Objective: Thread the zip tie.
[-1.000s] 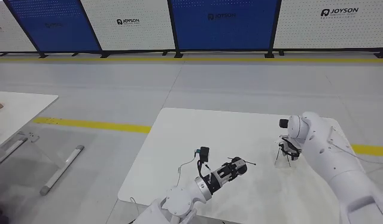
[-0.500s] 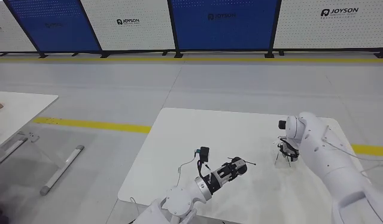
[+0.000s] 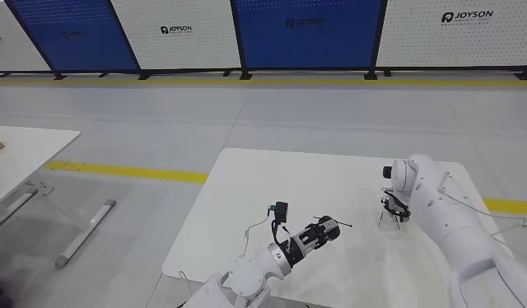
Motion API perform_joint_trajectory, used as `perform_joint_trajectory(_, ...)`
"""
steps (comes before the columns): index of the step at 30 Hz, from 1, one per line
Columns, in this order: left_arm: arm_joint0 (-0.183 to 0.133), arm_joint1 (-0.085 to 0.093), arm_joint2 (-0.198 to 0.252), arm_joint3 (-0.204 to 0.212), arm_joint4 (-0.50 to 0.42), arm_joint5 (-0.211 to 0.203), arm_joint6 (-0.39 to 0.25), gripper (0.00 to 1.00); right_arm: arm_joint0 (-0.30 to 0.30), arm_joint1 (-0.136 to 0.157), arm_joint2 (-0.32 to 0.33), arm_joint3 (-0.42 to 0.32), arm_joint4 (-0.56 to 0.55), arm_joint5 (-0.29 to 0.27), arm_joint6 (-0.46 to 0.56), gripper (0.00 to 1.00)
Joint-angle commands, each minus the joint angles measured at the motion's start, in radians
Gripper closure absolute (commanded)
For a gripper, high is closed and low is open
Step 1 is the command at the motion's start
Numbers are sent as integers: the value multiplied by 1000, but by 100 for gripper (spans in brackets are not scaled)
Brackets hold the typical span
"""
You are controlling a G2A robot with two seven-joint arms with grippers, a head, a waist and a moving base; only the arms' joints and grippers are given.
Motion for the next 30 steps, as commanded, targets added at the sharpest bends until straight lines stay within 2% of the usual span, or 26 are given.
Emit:
perform_joint_trajectory(1, 0, 0, 0, 0, 0, 0, 0, 100, 1, -4, 0, 7, -3, -1, -1, 80)
perform_joint_trajectory(10, 0, 0, 0, 0, 0, 0, 0, 100, 9, -21, 3, 40, -15, -2, -5, 84)
perform_joint_trajectory(18, 0, 0, 0, 0, 0, 0, 0, 100, 14, -32, 5, 60, -28, 1, -7, 100)
perform_joint_trajectory(30, 0, 0, 0, 0, 0, 0, 0, 100, 25, -39, 16, 79, -41, -22, -23, 100)
